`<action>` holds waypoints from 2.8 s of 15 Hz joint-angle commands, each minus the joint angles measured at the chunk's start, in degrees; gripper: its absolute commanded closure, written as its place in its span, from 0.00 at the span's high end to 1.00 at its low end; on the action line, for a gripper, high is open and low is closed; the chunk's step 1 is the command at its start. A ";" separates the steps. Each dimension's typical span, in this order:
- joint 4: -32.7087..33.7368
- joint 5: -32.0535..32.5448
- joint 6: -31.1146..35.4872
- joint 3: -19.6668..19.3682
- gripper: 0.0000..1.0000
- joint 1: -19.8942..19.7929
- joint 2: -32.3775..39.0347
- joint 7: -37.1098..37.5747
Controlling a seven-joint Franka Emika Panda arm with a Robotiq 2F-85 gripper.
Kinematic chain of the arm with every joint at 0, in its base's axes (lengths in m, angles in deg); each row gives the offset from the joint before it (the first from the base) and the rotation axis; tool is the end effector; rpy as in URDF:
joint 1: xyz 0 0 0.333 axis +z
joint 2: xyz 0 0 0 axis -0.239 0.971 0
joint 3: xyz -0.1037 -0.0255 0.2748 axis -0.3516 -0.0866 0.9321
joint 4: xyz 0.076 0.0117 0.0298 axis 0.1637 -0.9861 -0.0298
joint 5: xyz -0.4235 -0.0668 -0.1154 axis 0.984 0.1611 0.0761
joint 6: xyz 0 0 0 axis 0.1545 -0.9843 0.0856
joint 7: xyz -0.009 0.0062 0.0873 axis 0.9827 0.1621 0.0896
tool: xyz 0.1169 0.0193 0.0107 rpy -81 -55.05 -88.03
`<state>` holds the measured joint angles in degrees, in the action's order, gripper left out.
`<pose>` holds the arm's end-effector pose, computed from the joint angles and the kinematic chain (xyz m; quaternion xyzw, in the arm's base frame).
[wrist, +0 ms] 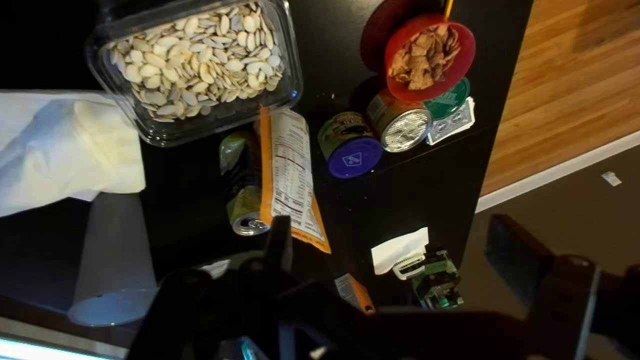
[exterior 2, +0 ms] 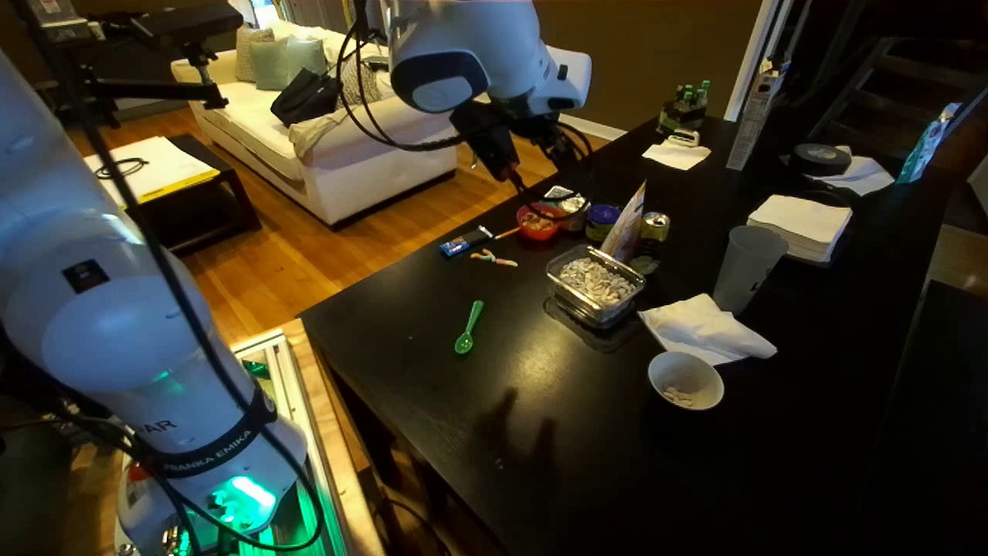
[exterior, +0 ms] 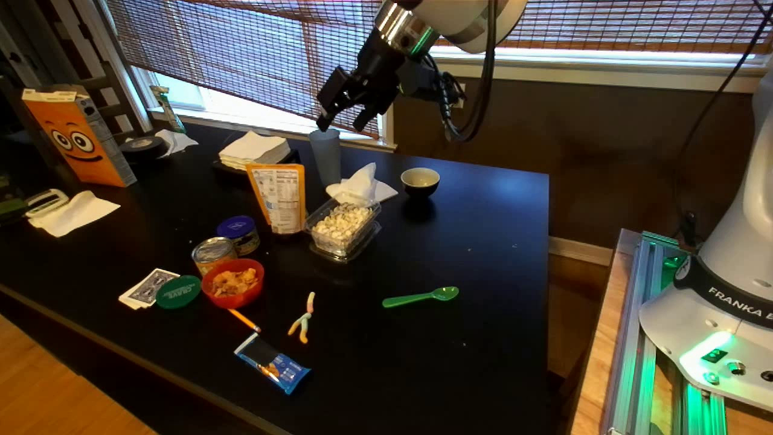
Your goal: Move the white and yellow packet to the right.
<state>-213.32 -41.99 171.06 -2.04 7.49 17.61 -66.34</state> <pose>0.5427 0.0869 0.3097 -0.9430 0.0413 -0.2930 0.1522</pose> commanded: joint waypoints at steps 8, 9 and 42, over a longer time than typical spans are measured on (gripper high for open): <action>2.99 -3.11 -1.72 -0.46 1.00 0.92 1.66 -2.87; 4.46 -3.23 -0.88 -0.53 1.00 0.94 3.02 -4.35; 47.38 3.88 -14.06 14.39 0.01 -21.32 43.63 -30.03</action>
<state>-166.69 -41.66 155.28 8.49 -11.04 61.41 -97.10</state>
